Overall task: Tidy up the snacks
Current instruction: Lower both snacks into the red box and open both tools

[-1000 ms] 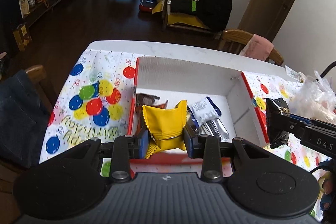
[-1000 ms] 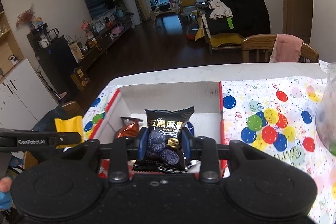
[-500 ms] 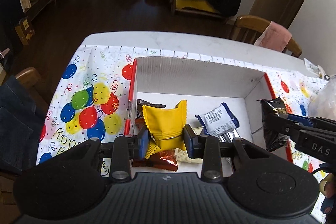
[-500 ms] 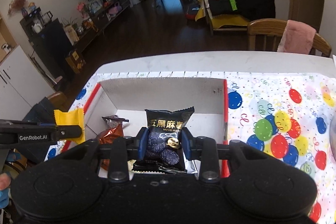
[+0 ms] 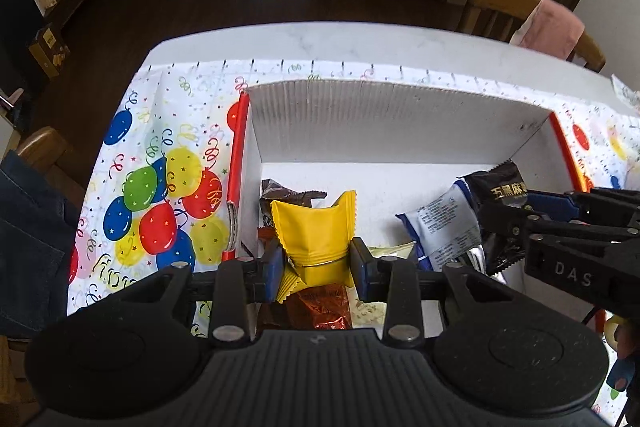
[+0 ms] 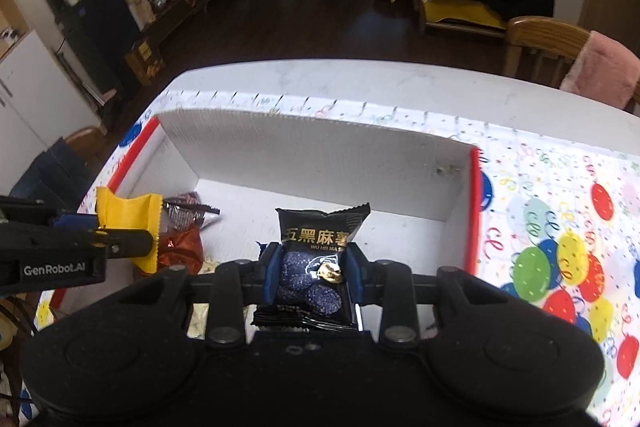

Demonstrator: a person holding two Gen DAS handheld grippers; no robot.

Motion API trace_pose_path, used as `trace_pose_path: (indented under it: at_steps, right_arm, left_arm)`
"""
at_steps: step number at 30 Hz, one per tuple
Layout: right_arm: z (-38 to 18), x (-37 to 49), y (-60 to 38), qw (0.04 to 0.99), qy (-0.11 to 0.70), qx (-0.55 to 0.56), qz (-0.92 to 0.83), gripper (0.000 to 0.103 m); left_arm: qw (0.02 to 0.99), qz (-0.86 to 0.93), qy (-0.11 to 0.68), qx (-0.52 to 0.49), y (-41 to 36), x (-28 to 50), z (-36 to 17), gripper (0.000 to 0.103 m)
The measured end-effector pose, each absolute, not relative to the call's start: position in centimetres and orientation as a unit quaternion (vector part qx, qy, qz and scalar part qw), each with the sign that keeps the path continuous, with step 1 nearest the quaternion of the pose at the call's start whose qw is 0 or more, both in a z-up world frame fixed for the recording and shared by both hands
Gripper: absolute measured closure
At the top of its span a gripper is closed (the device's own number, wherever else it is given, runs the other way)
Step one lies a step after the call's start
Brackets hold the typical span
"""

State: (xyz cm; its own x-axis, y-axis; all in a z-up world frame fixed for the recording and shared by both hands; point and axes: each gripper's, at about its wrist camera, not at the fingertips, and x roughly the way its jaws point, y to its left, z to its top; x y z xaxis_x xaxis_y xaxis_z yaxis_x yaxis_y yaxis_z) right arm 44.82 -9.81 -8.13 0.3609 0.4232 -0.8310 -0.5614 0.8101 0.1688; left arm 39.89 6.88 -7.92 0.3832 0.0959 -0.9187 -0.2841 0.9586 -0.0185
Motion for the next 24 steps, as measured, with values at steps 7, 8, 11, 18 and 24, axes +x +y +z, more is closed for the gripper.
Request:
trace_pose_path:
  at_steps: [7,8,11,18,24]
  right_arm:
    - [-9.2,45.5,-8.6,0.813,0.486,-0.089,0.308,0.071]
    - [-9.4,45.6,-8.5,0.812,0.488,-0.092,0.308,0.07]
    - [-10.0,46.1,-8.5,0.807,0.494,-0.096,0.308,0.069]
    - [-10.5,46.3,-8.4,0.805,0.499,-0.099,0.305,0.068]
    - [-10.2,46.0,-8.3,0.808,0.494,-0.101,0.304,0.065]
  left_arm:
    - [0.815,0.118,0.562,-0.082,6.9,40.7,-9.1,0.069]
    - [0.813,0.119,0.563,-0.081,6.9,40.8,-9.2,0.069]
    - [0.81,0.118,0.569,-0.079,6.9,41.0,-9.7,0.068]
    - [0.807,0.114,0.575,-0.075,6.5,41.0,-10.4,0.068]
    - [0.81,0.109,0.572,-0.077,6.3,40.6,-10.1,0.067]
